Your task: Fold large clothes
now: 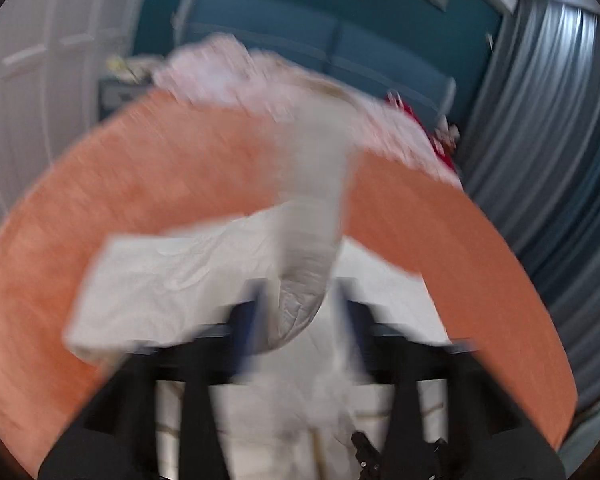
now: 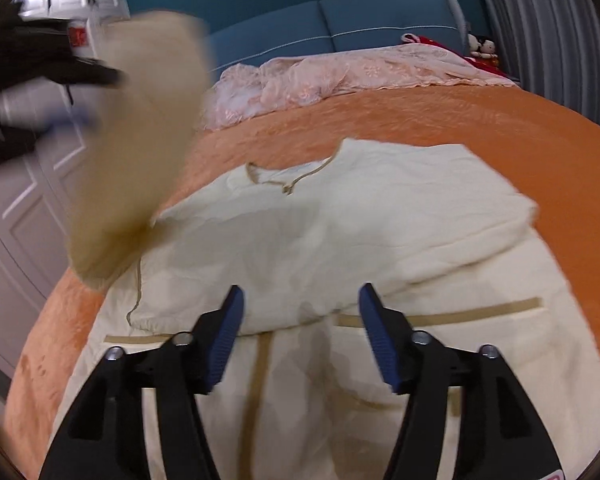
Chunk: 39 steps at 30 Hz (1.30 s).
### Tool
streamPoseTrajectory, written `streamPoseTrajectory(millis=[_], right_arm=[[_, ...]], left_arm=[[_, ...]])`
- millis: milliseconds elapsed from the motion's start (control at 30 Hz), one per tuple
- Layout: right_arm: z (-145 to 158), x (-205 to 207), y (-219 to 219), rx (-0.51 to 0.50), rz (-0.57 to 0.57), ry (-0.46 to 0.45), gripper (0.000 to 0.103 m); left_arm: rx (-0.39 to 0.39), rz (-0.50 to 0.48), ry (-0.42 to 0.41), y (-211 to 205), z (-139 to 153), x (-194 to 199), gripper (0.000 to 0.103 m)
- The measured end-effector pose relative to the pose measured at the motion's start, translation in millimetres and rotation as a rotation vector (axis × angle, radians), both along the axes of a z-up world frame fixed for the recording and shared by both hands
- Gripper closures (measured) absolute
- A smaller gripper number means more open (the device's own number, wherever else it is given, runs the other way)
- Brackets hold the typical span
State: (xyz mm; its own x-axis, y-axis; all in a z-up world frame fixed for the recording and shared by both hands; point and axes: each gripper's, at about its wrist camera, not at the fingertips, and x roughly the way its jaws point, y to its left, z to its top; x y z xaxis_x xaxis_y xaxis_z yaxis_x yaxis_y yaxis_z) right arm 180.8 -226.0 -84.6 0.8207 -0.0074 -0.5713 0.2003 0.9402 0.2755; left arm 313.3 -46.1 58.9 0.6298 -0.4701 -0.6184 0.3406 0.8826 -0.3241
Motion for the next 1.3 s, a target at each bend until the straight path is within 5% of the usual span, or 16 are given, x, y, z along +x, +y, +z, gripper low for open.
streamPoseTrajectory(millis=[33, 300, 567, 900, 933, 967, 1000, 1067, 1200, 1300], right_arm=[[2.1, -3.9, -7.6, 0.018, -0.005, -0.003, 0.037], [-0.5, 2.7, -65.7, 0.124, -0.071, 0.033, 0.034], [-9.3, 63.9, -100.6, 0.266, -0.108, 0.064, 0.034], [-27.1, 120.7, -94.0, 0.36, -0.101, 0.103, 0.034], [-26.8, 122.6, -92.5, 0.36, -0.1, 0.103, 0.035], [-25.0, 127.1, -88.8, 0.353, -0.094, 0.098, 0.049], [-23.5, 129.6, -86.1, 0.349, -0.085, 0.096, 0.076], [-18.1, 139.3, -82.0, 0.347, -0.043, 0.11, 0.097], [26.4, 132.5, -75.1, 0.279, -0.003, 0.001, 0.098], [70.4, 112.7, -77.7, 0.226, 0.019, -0.109, 0.098]], left_arm=[[-0.017, -0.013, 0.018, -6.8, -12.9, -3.8, 0.018], [-0.068, 0.072, 0.147, 19.2, -90.0, -5.2, 0.018], [-0.371, 0.368, 0.339, 146.0, -132.1, 34.9, 0.018], [-0.537, 0.451, 0.444, 186.3, -170.5, 53.2, 0.02], [-0.545, 0.456, 0.451, 187.3, -172.8, 54.0, 0.023], [-0.555, 0.457, 0.455, 188.0, -174.6, 56.2, 0.025], [-0.564, 0.458, 0.46, 188.1, -175.4, 59.4, 0.03], [-0.574, 0.458, 0.474, 189.1, -176.5, 66.0, 0.041], [-0.579, 0.462, 0.492, 195.0, -172.4, 71.6, 0.067], [-0.56, 0.426, 0.461, 197.3, -159.2, 68.2, 0.075]])
